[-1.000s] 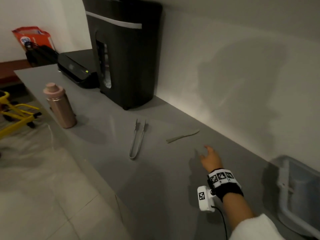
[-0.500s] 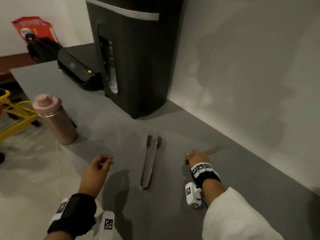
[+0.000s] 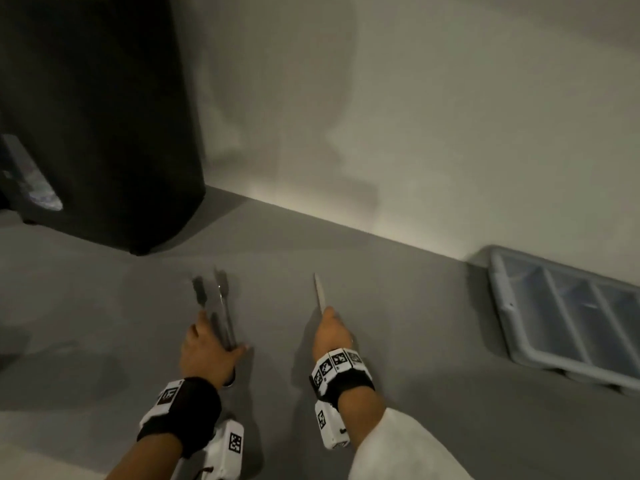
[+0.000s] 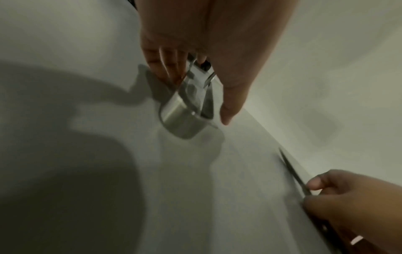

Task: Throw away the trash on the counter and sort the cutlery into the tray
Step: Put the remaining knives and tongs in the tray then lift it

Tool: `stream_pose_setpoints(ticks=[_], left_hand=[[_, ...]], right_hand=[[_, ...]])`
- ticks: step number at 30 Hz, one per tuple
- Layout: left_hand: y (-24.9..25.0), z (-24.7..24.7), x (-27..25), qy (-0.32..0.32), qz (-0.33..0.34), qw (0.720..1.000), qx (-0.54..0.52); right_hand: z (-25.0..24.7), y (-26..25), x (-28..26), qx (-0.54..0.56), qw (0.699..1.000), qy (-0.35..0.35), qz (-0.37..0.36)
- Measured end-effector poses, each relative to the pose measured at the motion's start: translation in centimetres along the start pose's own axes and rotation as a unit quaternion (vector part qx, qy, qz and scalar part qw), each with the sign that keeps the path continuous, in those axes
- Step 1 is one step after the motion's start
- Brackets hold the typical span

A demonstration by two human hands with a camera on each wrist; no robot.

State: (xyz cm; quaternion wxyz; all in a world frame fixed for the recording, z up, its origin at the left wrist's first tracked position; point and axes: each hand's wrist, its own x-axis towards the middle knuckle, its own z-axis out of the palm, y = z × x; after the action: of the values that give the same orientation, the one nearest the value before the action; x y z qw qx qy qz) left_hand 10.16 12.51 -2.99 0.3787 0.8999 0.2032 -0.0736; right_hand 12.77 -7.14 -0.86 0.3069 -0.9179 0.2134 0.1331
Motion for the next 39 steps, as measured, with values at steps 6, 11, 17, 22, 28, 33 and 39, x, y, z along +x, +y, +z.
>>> stream_pose_setpoints(ticks=[6, 11, 17, 22, 28, 33, 39], left_hand=[[-0.2, 1.2, -0.3, 0.009, 0.009, 0.998, -0.066], [2.9, 3.8, -0.8, -0.004, 0.087, 0.981, -0.175], [12.4, 8.0, -3.8, -0.064, 0.224, 0.946, -0.224], [19.3, 14.1, -9.1, -0.121, 0.261, 0.923, -0.256], [26.9, 24.7, -16.7, -0.124, 0.254, 0.916, -0.283], [31.7, 31.5, -21.9, -0.131, 0.251, 0.913, -0.295], [35.5, 35.3, -25.8, -0.139, 0.268, 0.909, -0.286]], right_hand=[[-1.8, 3.9, -3.3, 0.192, 0.977, 0.074, 0.06], [-7.0, 8.9, -3.9, 0.273, 0.942, 0.189, 0.046], [-16.0, 17.1, -5.2, 0.394, 0.852, 0.338, 0.071], [-22.4, 26.2, -6.3, 0.384, 0.837, 0.382, 0.078], [-31.4, 37.9, -4.3, 0.363, 0.847, 0.38, 0.074], [-37.5, 44.6, -2.5, 0.348, 0.865, 0.355, 0.063], [-42.2, 49.0, -1.6, 0.327, 0.88, 0.336, 0.08]])
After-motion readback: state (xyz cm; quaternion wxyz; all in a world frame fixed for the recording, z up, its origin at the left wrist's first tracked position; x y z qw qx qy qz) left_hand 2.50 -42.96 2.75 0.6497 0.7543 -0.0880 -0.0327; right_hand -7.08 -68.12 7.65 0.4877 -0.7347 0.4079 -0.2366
